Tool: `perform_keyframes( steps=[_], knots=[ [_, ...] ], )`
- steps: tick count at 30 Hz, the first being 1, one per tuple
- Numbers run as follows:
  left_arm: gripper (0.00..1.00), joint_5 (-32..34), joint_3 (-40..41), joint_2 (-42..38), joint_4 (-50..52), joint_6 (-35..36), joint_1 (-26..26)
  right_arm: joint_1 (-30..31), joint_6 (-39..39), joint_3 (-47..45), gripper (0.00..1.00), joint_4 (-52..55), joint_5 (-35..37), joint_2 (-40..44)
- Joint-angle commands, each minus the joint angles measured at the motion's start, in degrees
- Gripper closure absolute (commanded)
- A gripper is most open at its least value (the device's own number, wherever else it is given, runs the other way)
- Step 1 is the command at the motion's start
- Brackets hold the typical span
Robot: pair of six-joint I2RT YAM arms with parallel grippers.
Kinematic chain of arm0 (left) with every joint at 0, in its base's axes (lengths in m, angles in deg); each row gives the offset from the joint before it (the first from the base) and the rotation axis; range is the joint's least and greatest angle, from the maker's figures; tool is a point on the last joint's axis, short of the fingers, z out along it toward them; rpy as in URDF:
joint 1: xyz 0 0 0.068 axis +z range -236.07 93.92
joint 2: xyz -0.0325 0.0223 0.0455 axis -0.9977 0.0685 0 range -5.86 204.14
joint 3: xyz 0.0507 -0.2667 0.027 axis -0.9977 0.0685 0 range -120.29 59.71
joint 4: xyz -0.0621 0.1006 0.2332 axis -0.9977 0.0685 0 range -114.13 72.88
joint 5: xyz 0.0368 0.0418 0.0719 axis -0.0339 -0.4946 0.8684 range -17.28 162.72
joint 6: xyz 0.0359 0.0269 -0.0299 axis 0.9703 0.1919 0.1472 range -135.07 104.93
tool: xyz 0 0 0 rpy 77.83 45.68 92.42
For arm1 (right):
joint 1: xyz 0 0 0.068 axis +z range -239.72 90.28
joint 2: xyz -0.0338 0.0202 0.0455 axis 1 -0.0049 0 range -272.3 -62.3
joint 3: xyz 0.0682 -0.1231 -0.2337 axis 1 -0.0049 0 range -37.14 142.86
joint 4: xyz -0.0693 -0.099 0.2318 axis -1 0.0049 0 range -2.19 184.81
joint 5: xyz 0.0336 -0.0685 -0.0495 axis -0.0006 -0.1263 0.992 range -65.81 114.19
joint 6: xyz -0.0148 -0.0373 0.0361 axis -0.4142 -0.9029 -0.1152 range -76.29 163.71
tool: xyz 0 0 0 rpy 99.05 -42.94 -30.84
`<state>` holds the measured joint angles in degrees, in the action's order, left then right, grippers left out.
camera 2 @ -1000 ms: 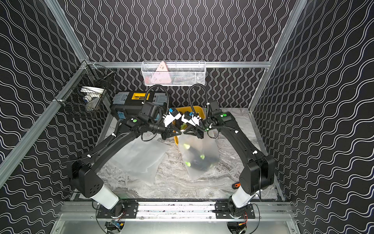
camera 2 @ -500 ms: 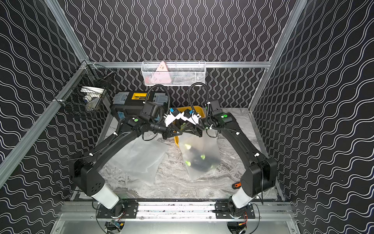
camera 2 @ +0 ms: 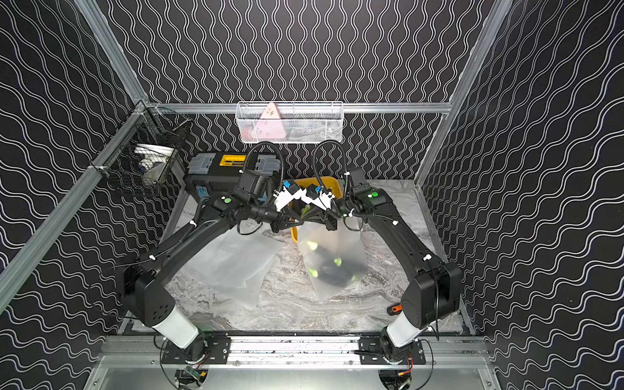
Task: Place the eggplant in a zip-top bag and seal the zipper
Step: Zip the zipper on the zipper food storage bag.
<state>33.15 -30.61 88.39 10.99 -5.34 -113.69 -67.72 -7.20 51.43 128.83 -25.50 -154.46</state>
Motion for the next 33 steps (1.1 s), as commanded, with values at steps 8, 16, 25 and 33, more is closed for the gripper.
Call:
perform_keyframes(
  steps=[8, 16, 25, 33],
  knots=[
    [1.0, 1.0, 1.2, -1.9, -2.2, -0.6, 1.2, -3.8, 2.3, -1.4, 0.97, -0.4, 6.6, 1.3],
    [1.0, 1.3, 1.4, -2.3, -1.9, -0.6, 1.6, -7.9, 3.6, -3.2, 0.97, -1.8, 7.7, 3.3],
    [1.0, 1.6, 0.5, -1.6, -0.2, 0.3, 2.1, -14.9, 8.6, -7.1, 0.97, -7.6, 10.0, 6.2],
    [1.0, 1.6, 0.9, -1.6, -0.8, -0.4, 2.2, -21.9, 12.4, -9.8, 0.96, -11.9, 9.6, 8.2]
  ],
)
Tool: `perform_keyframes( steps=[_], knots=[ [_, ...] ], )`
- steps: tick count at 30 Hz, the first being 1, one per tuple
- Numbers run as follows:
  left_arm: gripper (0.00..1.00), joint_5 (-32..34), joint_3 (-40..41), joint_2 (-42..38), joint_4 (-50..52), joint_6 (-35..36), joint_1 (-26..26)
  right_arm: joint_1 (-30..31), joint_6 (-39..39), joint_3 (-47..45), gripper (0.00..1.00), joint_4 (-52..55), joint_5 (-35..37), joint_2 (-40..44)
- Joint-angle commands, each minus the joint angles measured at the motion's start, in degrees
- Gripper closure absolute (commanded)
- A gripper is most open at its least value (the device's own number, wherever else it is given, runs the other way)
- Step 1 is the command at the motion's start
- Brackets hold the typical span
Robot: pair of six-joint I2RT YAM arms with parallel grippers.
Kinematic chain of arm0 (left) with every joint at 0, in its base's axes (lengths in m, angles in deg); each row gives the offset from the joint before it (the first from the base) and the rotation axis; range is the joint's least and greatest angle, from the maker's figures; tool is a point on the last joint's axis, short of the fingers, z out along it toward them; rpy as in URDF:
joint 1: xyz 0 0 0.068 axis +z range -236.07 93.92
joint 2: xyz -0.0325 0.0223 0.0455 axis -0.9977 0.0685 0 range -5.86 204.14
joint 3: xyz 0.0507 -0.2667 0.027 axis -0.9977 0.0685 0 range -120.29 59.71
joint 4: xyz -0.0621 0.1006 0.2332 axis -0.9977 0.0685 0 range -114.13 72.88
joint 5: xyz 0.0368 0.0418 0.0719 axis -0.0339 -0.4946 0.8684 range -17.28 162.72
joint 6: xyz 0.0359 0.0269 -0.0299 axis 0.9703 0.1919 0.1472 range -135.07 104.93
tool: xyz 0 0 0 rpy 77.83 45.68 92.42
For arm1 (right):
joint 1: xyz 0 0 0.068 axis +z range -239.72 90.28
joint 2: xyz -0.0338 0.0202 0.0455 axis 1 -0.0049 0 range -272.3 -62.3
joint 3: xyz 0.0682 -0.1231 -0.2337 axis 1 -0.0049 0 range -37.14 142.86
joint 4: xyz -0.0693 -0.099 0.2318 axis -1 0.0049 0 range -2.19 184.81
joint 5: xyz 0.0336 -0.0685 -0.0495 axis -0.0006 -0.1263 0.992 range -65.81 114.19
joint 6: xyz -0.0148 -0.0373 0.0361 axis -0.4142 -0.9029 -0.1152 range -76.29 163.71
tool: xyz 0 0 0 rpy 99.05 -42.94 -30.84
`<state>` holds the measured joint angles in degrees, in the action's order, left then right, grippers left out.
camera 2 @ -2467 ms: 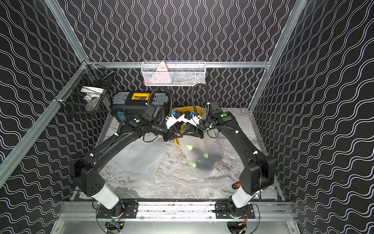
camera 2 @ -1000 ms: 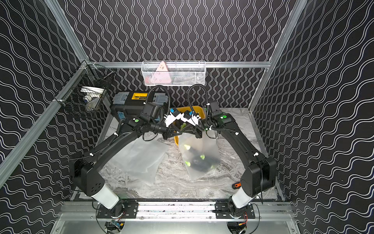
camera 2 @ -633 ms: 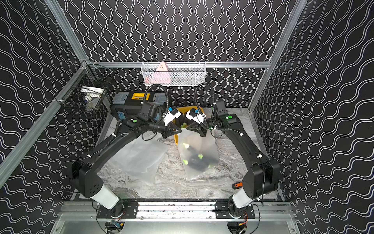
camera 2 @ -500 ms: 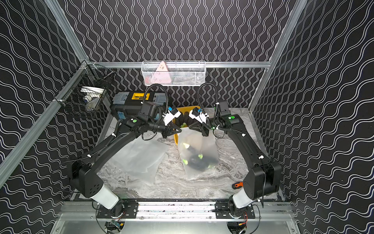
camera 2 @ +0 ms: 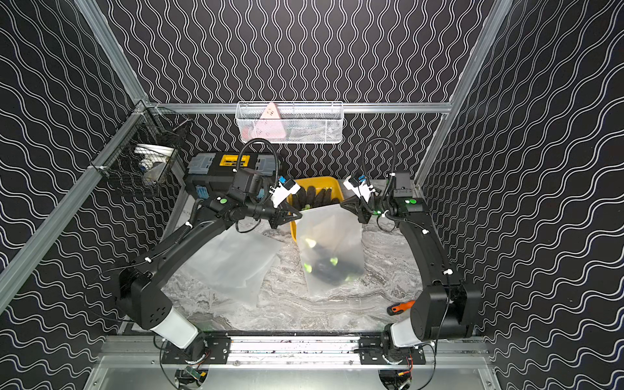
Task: Place the eggplant in a zip-top bag and seal the zipper
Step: Zip the zipper on the zipper food storage bag.
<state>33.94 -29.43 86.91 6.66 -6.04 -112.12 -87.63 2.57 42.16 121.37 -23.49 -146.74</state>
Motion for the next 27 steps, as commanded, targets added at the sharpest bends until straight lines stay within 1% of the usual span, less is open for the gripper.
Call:
perform_keyframes(
  steps=[1, 12, 20, 23, 27],
  knots=[
    [1.0, 1.0, -0.2, 0.0, 3.4, 0.2, 0.6, -2.2, 2.7, -0.7, 0.96, -4.6, 7.6, 0.6],
    [1.0, 2.5, 1.5, -0.5, 2.4, 0.0, 0.6, -4.9, 4.1, -0.3, 0.96, -5.1, 9.9, -0.2],
    [1.0, 2.2, 1.4, -0.1, 2.1, -0.2, 1.0, -5.7, 5.7, -0.5, 0.95, -5.6, 12.1, -0.2],
    [1.0, 2.3, 1.5, 0.0, 1.8, -0.4, 1.1, -5.7, 5.8, -0.7, 0.95, -5.9, 11.9, 0.0],
    [1.0, 2.6, 1.8, -0.2, 1.6, -0.3, 1.2, -5.7, 5.5, -0.2, 0.95, -4.8, 13.5, -0.1]
  ],
)
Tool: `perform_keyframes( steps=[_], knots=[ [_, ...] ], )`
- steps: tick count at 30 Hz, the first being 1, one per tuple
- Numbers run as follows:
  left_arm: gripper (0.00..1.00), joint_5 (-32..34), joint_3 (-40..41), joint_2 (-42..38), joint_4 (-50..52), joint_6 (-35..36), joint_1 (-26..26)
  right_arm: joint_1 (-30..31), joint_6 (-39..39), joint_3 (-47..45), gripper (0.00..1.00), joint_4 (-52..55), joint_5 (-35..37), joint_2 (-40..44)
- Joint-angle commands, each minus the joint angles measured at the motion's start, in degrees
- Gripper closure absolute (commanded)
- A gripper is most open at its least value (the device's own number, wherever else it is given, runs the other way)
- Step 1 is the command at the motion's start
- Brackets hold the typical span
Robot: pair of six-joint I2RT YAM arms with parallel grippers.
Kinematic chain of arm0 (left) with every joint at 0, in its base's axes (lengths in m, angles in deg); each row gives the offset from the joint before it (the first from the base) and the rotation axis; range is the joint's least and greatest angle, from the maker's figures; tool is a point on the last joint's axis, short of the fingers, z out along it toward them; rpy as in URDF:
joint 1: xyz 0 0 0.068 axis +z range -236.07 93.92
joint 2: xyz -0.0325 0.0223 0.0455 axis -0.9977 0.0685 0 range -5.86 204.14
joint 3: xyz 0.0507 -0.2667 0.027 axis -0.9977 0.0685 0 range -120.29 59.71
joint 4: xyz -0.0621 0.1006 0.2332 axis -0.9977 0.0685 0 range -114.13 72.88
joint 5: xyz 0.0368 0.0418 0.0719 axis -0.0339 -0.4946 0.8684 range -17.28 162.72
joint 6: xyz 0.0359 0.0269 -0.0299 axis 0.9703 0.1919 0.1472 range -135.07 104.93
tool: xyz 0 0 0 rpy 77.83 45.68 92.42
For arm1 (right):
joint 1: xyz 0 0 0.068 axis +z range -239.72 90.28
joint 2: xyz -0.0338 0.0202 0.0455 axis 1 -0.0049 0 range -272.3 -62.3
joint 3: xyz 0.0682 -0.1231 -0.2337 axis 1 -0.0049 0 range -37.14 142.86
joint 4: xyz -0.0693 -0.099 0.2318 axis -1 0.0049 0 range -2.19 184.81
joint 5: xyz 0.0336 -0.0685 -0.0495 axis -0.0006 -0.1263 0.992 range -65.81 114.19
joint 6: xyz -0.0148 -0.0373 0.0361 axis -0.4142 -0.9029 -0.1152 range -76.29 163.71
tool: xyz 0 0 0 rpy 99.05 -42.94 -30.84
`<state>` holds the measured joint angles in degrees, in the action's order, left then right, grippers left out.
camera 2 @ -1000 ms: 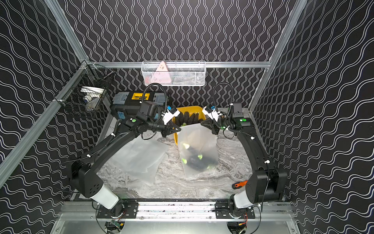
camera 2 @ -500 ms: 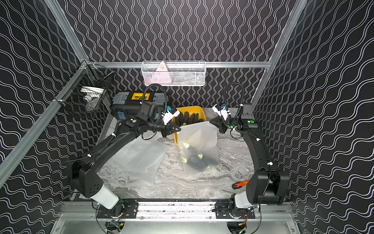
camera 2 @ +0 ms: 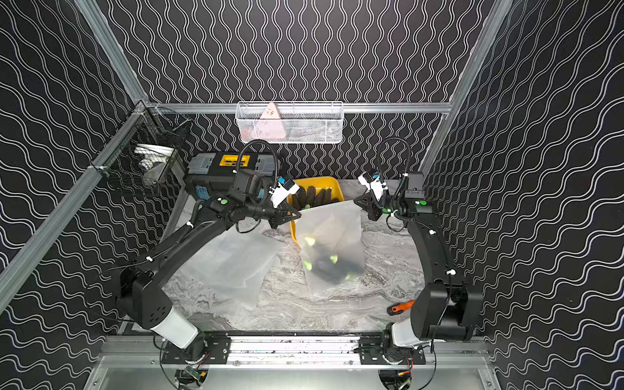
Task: Place the eggplant in a zip-top bag and seal the zipper
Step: Zip the zipper on the zipper food storage bag.
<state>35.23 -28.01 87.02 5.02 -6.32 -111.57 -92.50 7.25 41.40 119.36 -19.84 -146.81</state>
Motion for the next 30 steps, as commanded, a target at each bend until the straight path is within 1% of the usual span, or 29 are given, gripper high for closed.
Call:
perform_keyframes(
  steps=[1, 15, 21, 22, 23, 25, 26, 28, 30],
  knots=[
    [1.0, 1.2, 0.4, -0.3, 3.2, -0.1, 0.7, -0.8, 0.8, 0.8, 0.95, -2.4, 10.1, 0.0],
    [1.0, 0.8, -0.1, 0.4, 3.4, -0.6, 0.9, -2.1, 1.0, -0.5, 0.94, -2.9, 11.9, 0.9],
    [1.0, 1.1, -1.2, 2.1, 3.1, -1.3, 0.7, -2.1, 1.5, -1.0, 0.94, -3.5, 8.7, 1.9],
    [0.98, 1.6, -1.3, 2.3, 2.4, -2.1, 0.6, -2.1, 1.9, -1.0, 0.94, -3.6, 8.6, 2.1],
    [0.86, 2.4, -1.3, 2.6, 1.5, -3.2, 0.4, -2.1, 2.2, -1.0, 0.95, -3.9, 8.9, 2.3],
    [0.58, 3.8, -1.6, 3.2, 0.2, -4.7, -0.1, -2.1, 3.5, -1.1, 0.95, -5.4, 10.9, 2.5],
    [0.5, 4.4, -1.7, 3.4, -0.4, -5.5, -0.1, -2.2, 4.2, -1.1, 0.95, -6.1, 12.7, 2.6],
    [0.44, 6.1, -1.8, 3.7, -1.3, -6.5, -0.1, -2.5, 5.3, -0.7, 0.96, -6.4, 16.0, 2.7],
    [0.4, 7.7, -1.7, 3.7, -1.8, -7.2, -0.1, -2.8, 6.2, -0.5, 0.95, -6.9, 19.0, 2.9]
  ],
)
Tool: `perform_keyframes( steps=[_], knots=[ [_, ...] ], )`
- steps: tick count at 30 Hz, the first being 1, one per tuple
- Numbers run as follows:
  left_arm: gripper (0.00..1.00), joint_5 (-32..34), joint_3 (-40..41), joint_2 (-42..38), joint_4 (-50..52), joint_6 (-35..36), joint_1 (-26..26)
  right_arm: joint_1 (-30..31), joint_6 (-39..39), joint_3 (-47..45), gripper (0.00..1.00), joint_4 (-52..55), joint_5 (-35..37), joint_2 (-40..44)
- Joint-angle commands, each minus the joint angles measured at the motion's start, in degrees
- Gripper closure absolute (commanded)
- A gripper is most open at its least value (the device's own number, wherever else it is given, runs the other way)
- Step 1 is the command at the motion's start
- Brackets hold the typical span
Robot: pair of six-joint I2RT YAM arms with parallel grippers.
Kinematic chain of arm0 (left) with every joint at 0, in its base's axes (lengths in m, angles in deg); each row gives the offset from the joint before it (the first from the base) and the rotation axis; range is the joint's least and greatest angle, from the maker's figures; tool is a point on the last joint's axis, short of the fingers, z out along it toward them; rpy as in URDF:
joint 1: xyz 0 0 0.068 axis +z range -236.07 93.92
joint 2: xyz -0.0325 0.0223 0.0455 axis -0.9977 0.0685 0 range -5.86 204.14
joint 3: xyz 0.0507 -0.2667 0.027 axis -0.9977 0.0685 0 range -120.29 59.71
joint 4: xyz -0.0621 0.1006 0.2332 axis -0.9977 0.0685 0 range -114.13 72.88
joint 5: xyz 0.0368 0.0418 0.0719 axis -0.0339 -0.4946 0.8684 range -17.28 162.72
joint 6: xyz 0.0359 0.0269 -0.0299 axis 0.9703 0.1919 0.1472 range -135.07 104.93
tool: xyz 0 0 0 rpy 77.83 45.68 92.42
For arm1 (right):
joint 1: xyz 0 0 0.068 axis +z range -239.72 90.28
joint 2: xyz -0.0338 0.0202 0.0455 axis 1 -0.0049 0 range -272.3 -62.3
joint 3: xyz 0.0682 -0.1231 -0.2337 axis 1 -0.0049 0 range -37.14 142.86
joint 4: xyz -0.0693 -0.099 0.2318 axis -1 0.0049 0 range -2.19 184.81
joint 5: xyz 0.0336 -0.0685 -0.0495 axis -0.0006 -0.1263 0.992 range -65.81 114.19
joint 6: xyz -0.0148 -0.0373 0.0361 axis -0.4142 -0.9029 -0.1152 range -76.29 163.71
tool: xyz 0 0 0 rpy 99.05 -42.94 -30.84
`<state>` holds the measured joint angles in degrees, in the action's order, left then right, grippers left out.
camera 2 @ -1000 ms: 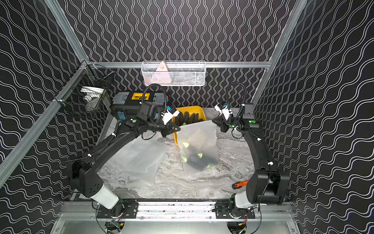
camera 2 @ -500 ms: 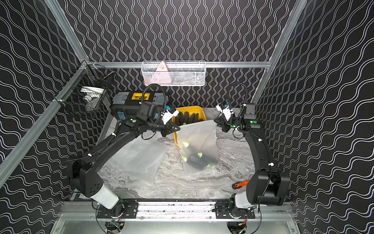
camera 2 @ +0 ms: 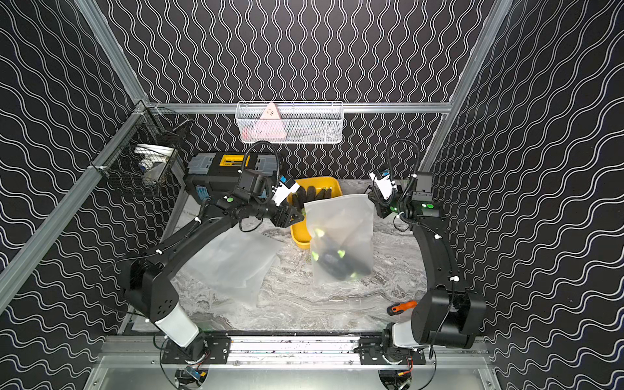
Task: Place the eggplant in a zip-top bag and seal the zipper
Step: Zip the zipper on the zipper food storage bag, then place the zipper food storage bag at the center of the board.
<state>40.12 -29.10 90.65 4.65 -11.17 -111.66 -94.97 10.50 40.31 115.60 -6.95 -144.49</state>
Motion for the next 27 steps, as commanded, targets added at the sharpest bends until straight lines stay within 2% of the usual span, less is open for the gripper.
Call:
perform_keyframes(
  steps=[1, 10, 17, 21, 25, 27],
  knots=[
    [0.39, 3.1, -0.4, -0.1, -1.7, -2.6, 0.0, -0.5, 3.7, 0.5, 0.95, -4.0, 8.1, 0.8],
    [0.37, 4.9, 2.2, -1.6, -3.6, -3.9, 0.0, -6.2, 12.5, 3.5, 0.93, -4.5, 26.5, 1.9],
    [0.37, 3.9, 2.3, -1.4, -5.3, -5.9, 0.1, -10.8, 21.0, 1.8, 0.9, -5.6, 42.2, -0.1],
    [0.36, 3.9, 2.6, -1.7, -5.4, -6.1, 0.0, -13.2, 24.3, -0.8, 0.89, -10.6, 46.1, -2.1],
    [0.36, 3.6, 3.6, -2.0, -6.1, -6.6, 0.0, -13.8, 26.1, -1.2, 0.87, -12.5, 49.9, -7.6],
    [0.36, 3.6, 3.9, -2.0, -6.3, -6.8, 0.0, -13.9, 27.0, -1.8, 0.81, -13.6, 50.2, -9.8]
  ],
)
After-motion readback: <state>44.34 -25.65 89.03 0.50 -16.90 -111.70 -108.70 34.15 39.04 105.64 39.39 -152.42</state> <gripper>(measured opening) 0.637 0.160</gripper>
